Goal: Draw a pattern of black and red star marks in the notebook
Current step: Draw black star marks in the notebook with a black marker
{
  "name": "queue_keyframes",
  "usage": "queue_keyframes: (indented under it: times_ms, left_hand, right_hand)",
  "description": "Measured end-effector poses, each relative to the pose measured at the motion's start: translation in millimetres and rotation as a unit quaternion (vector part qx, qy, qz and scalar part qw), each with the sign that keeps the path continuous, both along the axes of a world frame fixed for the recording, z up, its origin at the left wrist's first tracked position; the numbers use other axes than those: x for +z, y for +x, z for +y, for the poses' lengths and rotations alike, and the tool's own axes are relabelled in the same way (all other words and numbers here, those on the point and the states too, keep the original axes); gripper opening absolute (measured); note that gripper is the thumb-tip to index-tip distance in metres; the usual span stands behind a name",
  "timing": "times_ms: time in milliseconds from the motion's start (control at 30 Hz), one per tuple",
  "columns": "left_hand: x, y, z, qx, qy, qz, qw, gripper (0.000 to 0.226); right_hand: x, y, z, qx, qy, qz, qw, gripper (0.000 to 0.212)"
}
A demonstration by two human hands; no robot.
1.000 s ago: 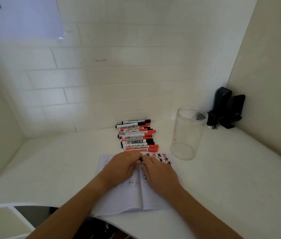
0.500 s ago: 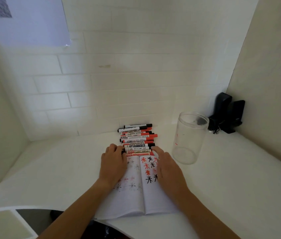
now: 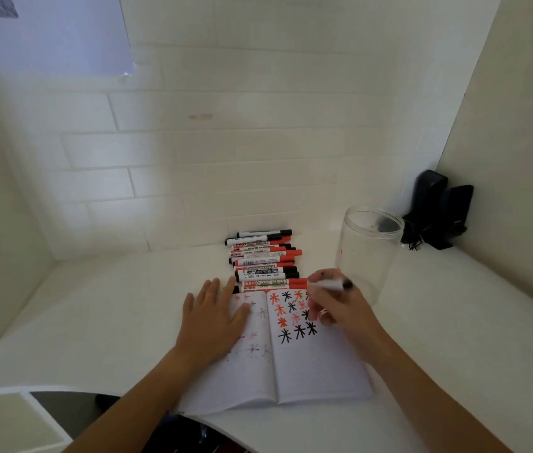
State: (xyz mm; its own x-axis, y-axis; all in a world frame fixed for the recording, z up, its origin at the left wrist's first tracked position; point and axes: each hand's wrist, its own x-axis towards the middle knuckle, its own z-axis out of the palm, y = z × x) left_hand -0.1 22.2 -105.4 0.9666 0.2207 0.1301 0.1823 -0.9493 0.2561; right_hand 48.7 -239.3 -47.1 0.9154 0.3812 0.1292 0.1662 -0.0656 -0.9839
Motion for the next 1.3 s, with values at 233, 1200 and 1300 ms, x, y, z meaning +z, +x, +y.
queue_keyframes:
  times_ms: [233,1200,1300]
  left_hand:
    - [4,-3,-5,0.000,0.006,-0.053,0.999,0.083]
    - [10,-30,-35,-0.257,0.018,-0.002,0.966,0.073]
    - [10,-30,-35,-0.253,0.019,0.003,0.967,0.074]
  right_hand:
    - [-23,-17,-19,-0.065,-0.005,-0.005,0.998,0.016]
    - [-21,-19,-27,-0.115,-0.132,0.010,0.985,0.017]
    - [-24,-18,-26,-0.137,-0.135,0.006,0.981,0.015]
